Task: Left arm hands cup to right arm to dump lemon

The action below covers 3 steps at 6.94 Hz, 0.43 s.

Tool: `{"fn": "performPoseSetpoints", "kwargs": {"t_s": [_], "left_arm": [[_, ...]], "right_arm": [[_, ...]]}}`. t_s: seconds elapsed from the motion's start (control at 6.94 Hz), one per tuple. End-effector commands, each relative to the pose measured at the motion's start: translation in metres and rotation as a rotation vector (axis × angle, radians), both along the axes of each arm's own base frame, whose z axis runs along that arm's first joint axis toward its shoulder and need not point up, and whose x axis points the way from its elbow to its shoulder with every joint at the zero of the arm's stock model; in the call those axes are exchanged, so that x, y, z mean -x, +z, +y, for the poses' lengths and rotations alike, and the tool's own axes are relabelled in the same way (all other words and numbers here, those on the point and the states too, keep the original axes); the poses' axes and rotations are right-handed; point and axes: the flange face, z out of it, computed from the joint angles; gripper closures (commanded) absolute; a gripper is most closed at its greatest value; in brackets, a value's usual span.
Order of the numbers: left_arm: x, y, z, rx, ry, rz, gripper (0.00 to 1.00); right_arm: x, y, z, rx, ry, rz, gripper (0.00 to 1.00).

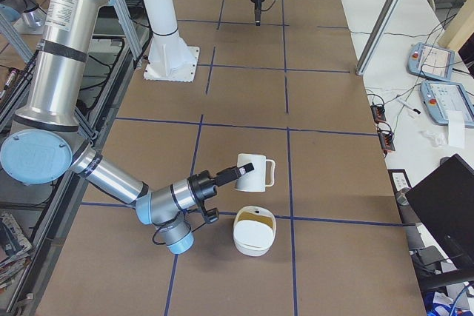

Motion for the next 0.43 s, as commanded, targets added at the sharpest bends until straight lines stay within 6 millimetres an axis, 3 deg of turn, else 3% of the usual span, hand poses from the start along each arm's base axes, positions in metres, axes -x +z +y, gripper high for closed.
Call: {"fn": "performPoseSetpoints", "kwargs": {"t_s": [0.0,0.29], "left_arm": [[0.000,0.000,0.000,-0.002,0.000,0.001,0.00],[0.001,-0.001,0.001,-0.003,0.000,0.003,0.00]], "right_arm": [[0.008,-0.001,-0.003,-0.035,0.044,0.249,0.71],[0.018,0.007,0.001,-0.102,0.047,0.583,0.71]]}}
